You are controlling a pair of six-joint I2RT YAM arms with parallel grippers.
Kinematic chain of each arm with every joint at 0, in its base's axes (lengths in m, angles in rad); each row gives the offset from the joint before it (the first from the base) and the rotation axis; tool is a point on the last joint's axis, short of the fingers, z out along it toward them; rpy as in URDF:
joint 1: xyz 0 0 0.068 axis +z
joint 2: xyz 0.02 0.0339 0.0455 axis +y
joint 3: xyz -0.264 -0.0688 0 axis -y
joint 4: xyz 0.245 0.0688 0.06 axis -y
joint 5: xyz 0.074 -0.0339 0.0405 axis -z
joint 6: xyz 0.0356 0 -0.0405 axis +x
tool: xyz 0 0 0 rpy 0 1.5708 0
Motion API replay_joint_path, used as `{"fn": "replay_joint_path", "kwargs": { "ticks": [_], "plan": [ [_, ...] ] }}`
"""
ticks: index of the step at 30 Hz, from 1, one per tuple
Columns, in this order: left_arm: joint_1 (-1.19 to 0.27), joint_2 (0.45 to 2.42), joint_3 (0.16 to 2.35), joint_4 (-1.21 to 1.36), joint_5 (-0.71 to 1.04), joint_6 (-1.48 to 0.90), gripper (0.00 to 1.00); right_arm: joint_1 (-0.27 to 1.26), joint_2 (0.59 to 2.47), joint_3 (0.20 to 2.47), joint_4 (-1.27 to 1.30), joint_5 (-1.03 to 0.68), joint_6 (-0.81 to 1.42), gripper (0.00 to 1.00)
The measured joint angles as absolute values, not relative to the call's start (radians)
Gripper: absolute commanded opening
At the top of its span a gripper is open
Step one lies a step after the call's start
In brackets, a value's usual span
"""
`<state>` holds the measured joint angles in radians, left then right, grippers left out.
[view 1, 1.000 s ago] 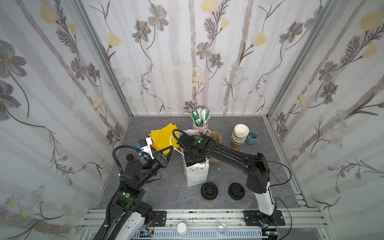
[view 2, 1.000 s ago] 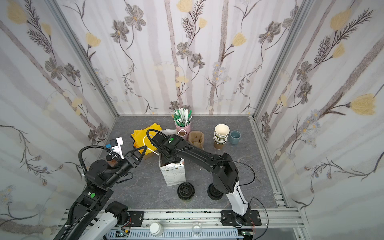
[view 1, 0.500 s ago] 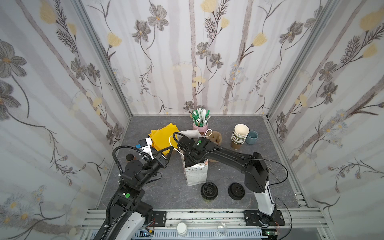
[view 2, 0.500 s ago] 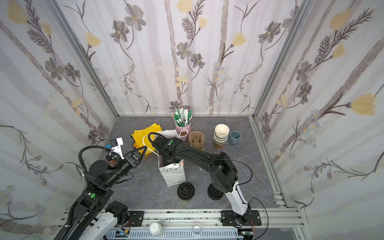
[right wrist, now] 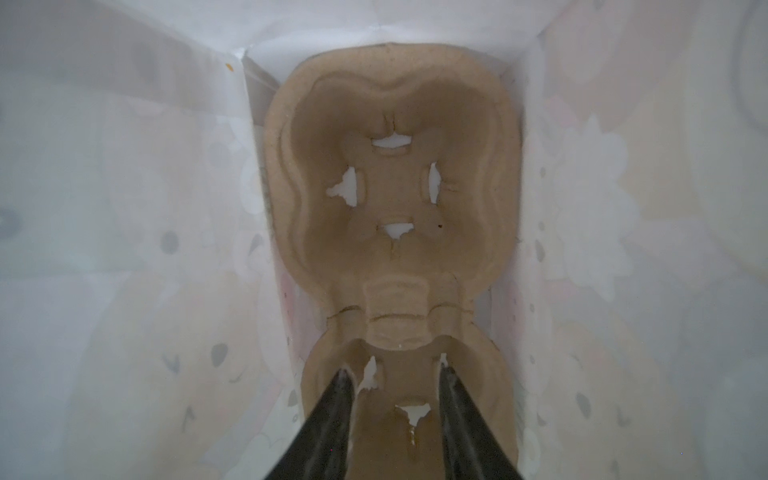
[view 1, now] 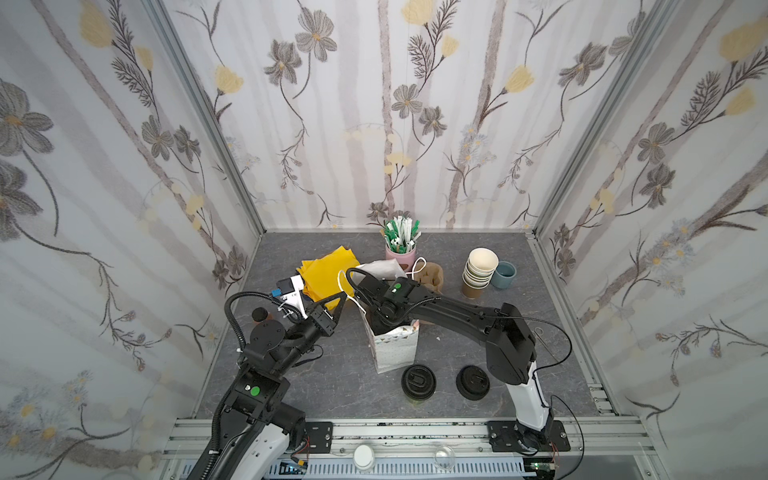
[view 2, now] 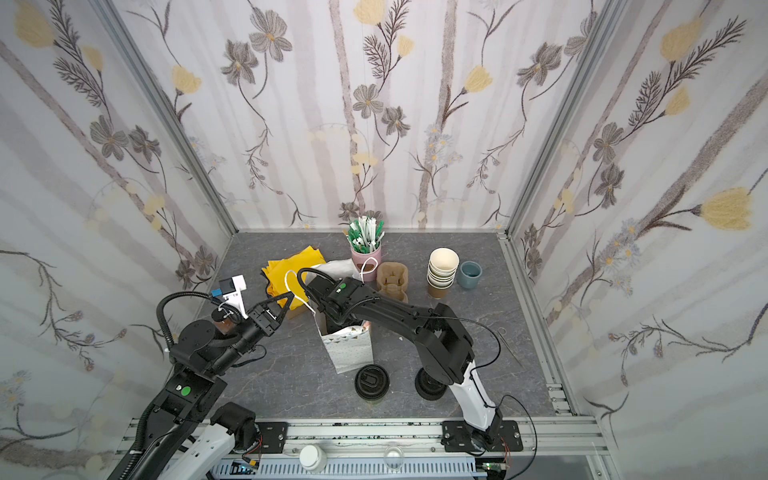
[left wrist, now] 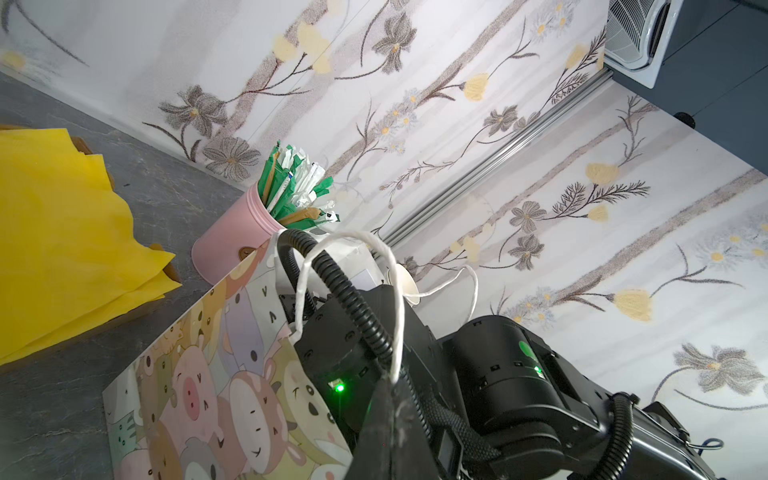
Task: Pack the takeout coffee
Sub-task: 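Push the cup carrier down to the bag bottom with the right gripper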
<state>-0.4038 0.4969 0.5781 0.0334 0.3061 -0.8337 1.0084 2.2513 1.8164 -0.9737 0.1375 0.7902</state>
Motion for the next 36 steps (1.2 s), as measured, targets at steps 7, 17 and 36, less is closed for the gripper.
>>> {"fn": "replay_joint_path", "kwargs": {
  "ticks": [7, 17, 36],
  "plan": [
    [-0.404, 0.494, 0.578, 0.033, 0.306, -0.834, 0.0, 1.008, 2.27, 1.802, -0.972, 0.14, 0.79, 0.39],
    [-0.404, 0.495, 0.578, 0.033, 0.3, -0.833, 0.0, 1.008, 2.277, 1.791, -0.969, 0.137, 0.79, 0.53],
    [-0.404, 0.484, 0.585, 0.033, 0.301, -0.829, 0.52, 1.01, 2.218, 1.811, -0.969, 0.149, 0.793, 0.61]
  ]
}}
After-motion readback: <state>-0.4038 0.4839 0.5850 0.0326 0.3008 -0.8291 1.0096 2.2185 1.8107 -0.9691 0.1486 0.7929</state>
